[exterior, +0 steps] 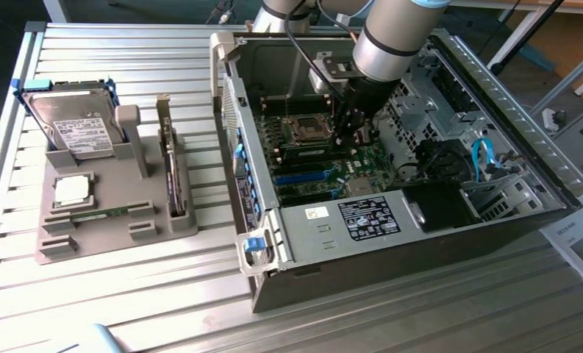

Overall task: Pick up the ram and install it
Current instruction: 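Insert the ram into the slot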

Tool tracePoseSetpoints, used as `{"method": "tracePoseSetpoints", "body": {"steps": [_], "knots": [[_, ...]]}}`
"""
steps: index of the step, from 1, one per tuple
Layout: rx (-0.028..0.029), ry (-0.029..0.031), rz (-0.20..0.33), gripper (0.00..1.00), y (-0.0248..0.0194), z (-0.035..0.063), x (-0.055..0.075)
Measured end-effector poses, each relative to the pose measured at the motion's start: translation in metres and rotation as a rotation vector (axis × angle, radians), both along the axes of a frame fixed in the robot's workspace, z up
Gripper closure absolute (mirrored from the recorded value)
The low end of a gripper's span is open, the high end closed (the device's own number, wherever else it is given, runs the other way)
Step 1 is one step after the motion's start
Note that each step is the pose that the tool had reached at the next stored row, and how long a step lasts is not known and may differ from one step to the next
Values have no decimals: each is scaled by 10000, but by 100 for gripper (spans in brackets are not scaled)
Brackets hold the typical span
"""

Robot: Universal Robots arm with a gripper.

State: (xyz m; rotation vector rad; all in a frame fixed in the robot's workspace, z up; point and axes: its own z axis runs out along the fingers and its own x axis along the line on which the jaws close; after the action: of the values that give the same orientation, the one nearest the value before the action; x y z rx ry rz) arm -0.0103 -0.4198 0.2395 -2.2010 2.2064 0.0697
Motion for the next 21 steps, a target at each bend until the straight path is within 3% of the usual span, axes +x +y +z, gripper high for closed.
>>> {"method": "tracePoseSetpoints", "body": {"steps": [21], "knots": [[1, 0, 76, 88, 13, -5, -3]]}}
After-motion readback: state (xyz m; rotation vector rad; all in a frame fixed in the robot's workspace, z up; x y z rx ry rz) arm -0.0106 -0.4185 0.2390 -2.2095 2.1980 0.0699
